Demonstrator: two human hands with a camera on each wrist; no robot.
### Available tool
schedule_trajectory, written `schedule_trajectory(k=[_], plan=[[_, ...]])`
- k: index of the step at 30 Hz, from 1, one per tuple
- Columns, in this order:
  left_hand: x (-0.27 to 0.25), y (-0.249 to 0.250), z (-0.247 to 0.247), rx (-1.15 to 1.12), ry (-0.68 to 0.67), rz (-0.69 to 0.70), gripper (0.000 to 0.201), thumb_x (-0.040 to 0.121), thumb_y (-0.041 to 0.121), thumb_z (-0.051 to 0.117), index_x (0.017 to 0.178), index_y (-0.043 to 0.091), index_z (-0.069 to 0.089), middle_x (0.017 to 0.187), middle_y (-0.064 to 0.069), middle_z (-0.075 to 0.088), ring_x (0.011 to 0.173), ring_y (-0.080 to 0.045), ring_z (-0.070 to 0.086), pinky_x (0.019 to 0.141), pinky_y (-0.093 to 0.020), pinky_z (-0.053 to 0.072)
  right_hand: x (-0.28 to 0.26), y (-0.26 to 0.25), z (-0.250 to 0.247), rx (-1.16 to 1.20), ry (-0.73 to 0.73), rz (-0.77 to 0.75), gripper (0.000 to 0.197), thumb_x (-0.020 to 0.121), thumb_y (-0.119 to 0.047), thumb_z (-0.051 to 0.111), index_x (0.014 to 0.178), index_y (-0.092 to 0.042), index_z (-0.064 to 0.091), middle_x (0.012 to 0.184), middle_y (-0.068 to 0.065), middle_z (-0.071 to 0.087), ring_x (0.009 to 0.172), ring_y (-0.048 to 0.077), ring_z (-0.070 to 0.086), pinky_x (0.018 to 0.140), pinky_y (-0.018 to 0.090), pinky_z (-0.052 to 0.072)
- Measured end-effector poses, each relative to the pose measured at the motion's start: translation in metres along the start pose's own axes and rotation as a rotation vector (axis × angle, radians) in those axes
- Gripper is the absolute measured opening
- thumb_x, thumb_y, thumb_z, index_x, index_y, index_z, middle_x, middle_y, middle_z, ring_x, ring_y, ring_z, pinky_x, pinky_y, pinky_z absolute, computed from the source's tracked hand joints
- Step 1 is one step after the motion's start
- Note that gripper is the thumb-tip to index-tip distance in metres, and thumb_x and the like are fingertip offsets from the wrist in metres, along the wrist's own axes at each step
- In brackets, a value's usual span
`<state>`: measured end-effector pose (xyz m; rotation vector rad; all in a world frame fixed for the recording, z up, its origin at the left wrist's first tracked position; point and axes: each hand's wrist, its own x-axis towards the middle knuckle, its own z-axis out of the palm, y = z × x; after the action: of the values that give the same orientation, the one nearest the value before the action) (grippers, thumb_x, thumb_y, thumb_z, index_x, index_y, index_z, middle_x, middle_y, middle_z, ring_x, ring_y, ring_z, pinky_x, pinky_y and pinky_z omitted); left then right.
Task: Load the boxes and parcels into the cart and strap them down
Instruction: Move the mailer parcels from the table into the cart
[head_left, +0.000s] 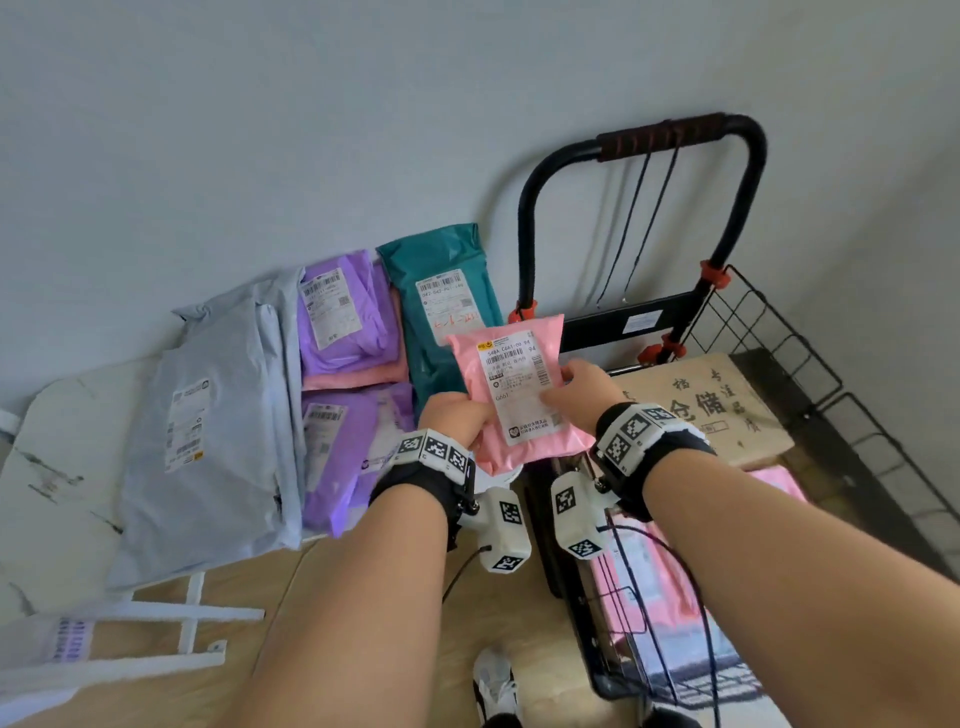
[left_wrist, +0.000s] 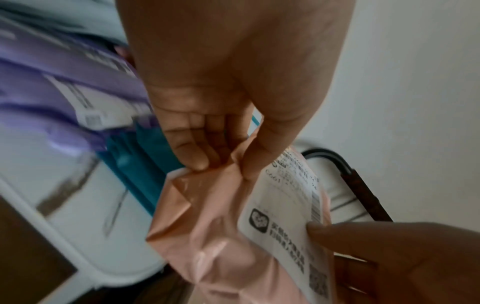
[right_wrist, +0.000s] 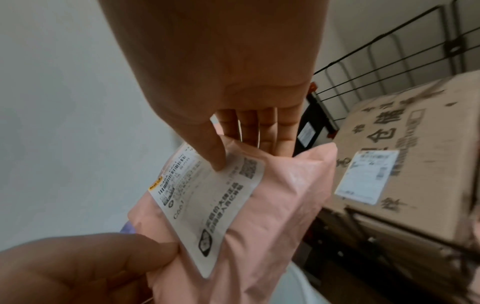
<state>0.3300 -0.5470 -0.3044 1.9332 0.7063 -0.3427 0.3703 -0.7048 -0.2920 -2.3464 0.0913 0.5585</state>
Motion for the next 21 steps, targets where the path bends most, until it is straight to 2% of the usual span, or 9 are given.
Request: schedule_trajectory(k=[3,6,8,11,14,16,18,19,21], plan=[[0.000,0.013,0.052,0.023,-0.081,-0.016,0.016,0.069,0.008,0.066,0.080,-0.002,0.069,0.075,-0.016,0.069,0.065,-0.026,0.066,0.068,-0.035,0.056,0.004,0.044,-0.030,-0.029,0.007,0.092,0.016,0.092,-0.021,0.058,0.107,-0.016,0.056,0.097,0.002,0.064,0.086,0.018,0.063,0.075,0.030,0.053],[-0.004,0.022,0.105,0.082,-0.161,-0.037,0.009,0.073,0.009,0.062,0.073,0.002,0.067,0.070,-0.014,0.067,0.063,-0.027,0.065,0.065,-0.032,0.056,0.006,0.090,-0.056,-0.035,-0.021,0.168,0.016,0.091,-0.021,0.060,0.106,-0.017,0.058,0.098,0.003,0.068,0.087,0.019,0.067,0.082,0.033,0.056],[-0.007,0.026,0.138,0.121,-0.198,-0.052,0.009,0.075,0.010,0.061,0.069,0.005,0.063,0.065,-0.011,0.063,0.058,-0.025,0.061,0.064,-0.032,0.055,0.005,0.119,-0.071,-0.024,-0.038,0.205,0.016,0.091,-0.016,0.059,0.107,-0.015,0.057,0.097,0.003,0.067,0.088,0.021,0.067,0.077,0.030,0.055],[-0.011,0.028,0.187,0.131,-0.251,-0.091,0.014,0.082,0.014,0.061,0.072,0.005,0.062,0.066,-0.011,0.062,0.060,-0.025,0.062,0.067,-0.031,0.054,0.008,0.161,-0.089,-0.028,-0.066,0.239,0.026,0.090,-0.011,0.056,0.116,-0.011,0.056,0.096,0.005,0.066,0.084,0.022,0.066,0.074,0.032,0.055],[-0.014,0.022,0.234,0.106,-0.289,-0.151,0.015,0.086,0.019,0.062,0.076,0.008,0.060,0.072,-0.011,0.063,0.070,-0.028,0.065,0.074,-0.036,0.056,0.012,0.199,-0.103,-0.043,-0.112,0.264,0.026,0.092,-0.012,0.053,0.118,-0.011,0.055,0.103,0.007,0.065,0.088,0.023,0.065,0.082,0.039,0.057],[-0.016,0.015,0.260,0.077,-0.298,-0.190,0.016,0.087,0.020,0.062,0.074,0.016,0.054,0.079,-0.008,0.061,0.078,-0.028,0.063,0.081,-0.039,0.056,0.017,0.222,-0.107,-0.073,-0.149,0.267,0.025,0.093,-0.013,0.052,0.118,-0.009,0.057,0.105,0.008,0.065,0.091,0.023,0.065,0.083,0.040,0.057],[-0.018,0.004,0.283,0.122,-0.302,-0.253,0.017,0.089,0.023,0.058,0.074,0.017,0.053,0.082,-0.007,0.060,0.078,-0.025,0.062,0.085,-0.037,0.055,0.020,0.240,-0.107,-0.114,-0.193,0.265,0.024,0.093,-0.012,0.051,0.115,-0.009,0.059,0.103,0.008,0.066,0.091,0.024,0.066,0.083,0.041,0.058],[-0.018,-0.004,0.293,0.158,-0.296,-0.274,0.017,0.090,0.027,0.055,0.079,0.014,0.057,0.084,-0.007,0.062,0.080,-0.024,0.063,0.088,-0.036,0.053,0.022,0.248,-0.105,-0.130,-0.223,0.266,0.023,0.093,-0.013,0.051,0.114,-0.009,0.060,0.102,0.009,0.066,0.091,0.025,0.066,0.082,0.042,0.058],[-0.020,-0.021,0.308,0.281,-0.289,-0.297,0.028,0.091,0.036,0.049,0.096,0.012,0.063,0.098,-0.008,0.066,0.098,-0.025,0.064,0.100,-0.040,0.044,0.024,0.263,-0.098,-0.159,-0.285,0.264,0.022,0.094,-0.014,0.048,0.112,-0.008,0.060,0.101,0.010,0.067,0.091,0.026,0.068,0.082,0.042,0.058]])
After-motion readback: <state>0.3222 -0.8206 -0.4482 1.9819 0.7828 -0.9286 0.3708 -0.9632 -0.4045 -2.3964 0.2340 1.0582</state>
